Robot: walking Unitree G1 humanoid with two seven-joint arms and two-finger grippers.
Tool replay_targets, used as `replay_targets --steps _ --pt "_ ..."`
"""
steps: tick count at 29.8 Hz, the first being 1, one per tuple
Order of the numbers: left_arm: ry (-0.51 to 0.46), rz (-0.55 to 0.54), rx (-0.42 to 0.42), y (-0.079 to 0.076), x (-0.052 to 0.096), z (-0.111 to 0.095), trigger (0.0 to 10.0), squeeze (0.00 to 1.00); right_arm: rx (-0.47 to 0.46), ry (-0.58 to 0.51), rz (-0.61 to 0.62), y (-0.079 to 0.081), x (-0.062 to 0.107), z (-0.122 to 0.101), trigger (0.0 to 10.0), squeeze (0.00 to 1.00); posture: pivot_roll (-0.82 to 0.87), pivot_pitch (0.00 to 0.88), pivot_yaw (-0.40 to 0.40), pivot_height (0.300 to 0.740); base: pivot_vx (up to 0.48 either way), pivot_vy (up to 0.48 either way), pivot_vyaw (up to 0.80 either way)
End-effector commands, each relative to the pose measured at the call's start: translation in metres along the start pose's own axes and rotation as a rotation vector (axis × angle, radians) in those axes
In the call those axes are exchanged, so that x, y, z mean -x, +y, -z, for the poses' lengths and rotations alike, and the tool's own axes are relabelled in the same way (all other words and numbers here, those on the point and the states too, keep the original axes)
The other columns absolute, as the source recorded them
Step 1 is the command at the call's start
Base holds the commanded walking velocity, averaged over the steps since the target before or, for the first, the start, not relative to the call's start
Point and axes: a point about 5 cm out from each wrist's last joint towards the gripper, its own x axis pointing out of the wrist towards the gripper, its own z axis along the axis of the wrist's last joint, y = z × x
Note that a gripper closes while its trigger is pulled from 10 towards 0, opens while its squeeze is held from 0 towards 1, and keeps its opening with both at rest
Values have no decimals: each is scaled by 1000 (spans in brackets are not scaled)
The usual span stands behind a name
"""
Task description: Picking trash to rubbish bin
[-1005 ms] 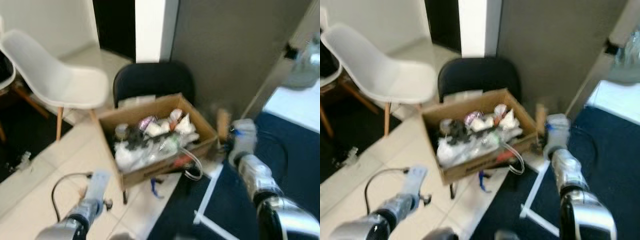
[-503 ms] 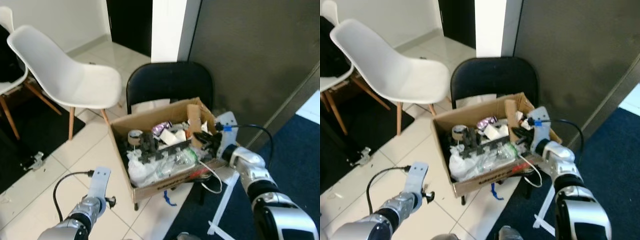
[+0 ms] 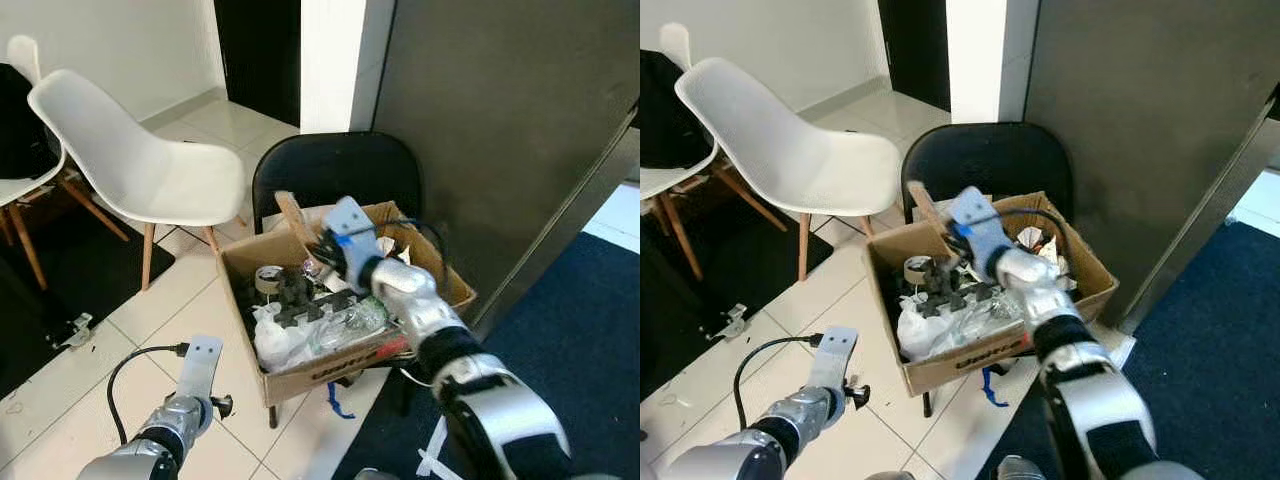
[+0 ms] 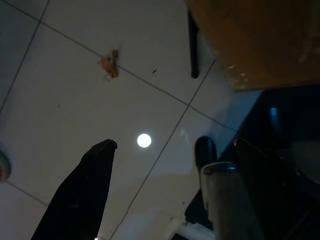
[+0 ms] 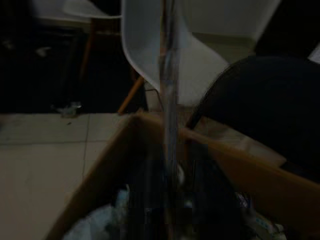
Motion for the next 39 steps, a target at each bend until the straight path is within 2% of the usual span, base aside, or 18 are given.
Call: replay_targets --steps 1,7,13,14,15,18,22,24,25,27,29,30,31,32,34,36,37,39 --pt "11 -2 7 -2 0 4 10000 0 -11 67 27 1 0 10 10000 1000 44 0 -31 740 0 0 0" --pt "13 -1 10 -2 0 5 10000 0 -14 164 149 2 -4 15 10000 1000 49 0 -41 740 0 0 0" --pt "15 2 7 -3 0 6 10000 0 -31 230 356 -30 11 26 10000 1000 48 0 -43 740 0 0 0" --pt "16 3 7 -3 0 6 10000 0 -80 211 377 -41 17 27 10000 251 45 0 -40 740 0 0 0" --pt "17 4 7 -3 0 6 10000 0 -147 178 398 -53 25 28 10000 0 40 0 -38 740 0 0 0" --pt "19 2 10 -3 0 7 10000 0 -256 130 517 -88 56 41 10000 0 31 0 -31 740 0 0 0" --pt "20 0 13 -3 0 7 10000 0 -262 130 563 -98 67 46 10000 0 31 0 -31 740 0 0 0" --pt "21 -2 15 -2 0 7 10000 0 -263 240 738 -120 112 81 10000 0 16 0 -21 740 0 0 0" --pt "21 -2 15 -2 0 7 10000 0 -263 240 738 -120 112 81 10000 0 16 0 -21 740 0 0 0" --pt "23 -4 5 -2 0 6 10000 0 -229 445 895 -125 165 127 10000 0 14 0 -18 740 0 0 0" --pt "23 -4 5 -2 0 6 10000 0 -229 445 895 -125 165 127 10000 0 14 0 -18 740 0 0 0" --pt "23 -5 2 -1 0 6 10000 0 -256 530 955 -120 189 148 10000 0 14 0 -16 740 0 0 0" --pt "23 -5 2 -1 0 6 10000 0 -256 530 955 -120 189 148 10000 0 14 0 -16 740 0 0 0" --pt "23 -7 1 -1 0 6 10000 0 -299 585 1001 -113 207 164 10000 0 17 0 -16 740 0 0 0" --pt "23 -7 1 -1 0 6 10000 0 -299 585 1001 -113 207 164 10000 0 17 0 -16 740 0 0 0" --pt "24 -8 3 -1 0 6 10000 0 -462 739 1126 -82 256 207 10000 0 20 0 -7 740 0 0 0" --pt "24 -8 3 -1 0 6 10000 0 -462 739 1126 -82 256 207 10000 0 20 0 -7 740 0 0 0" --pt "25 -8 1 0 0 7 10000 0 -570 860 1181 -52 286 232 10000 0 18 0 -5 740 0 0 0"
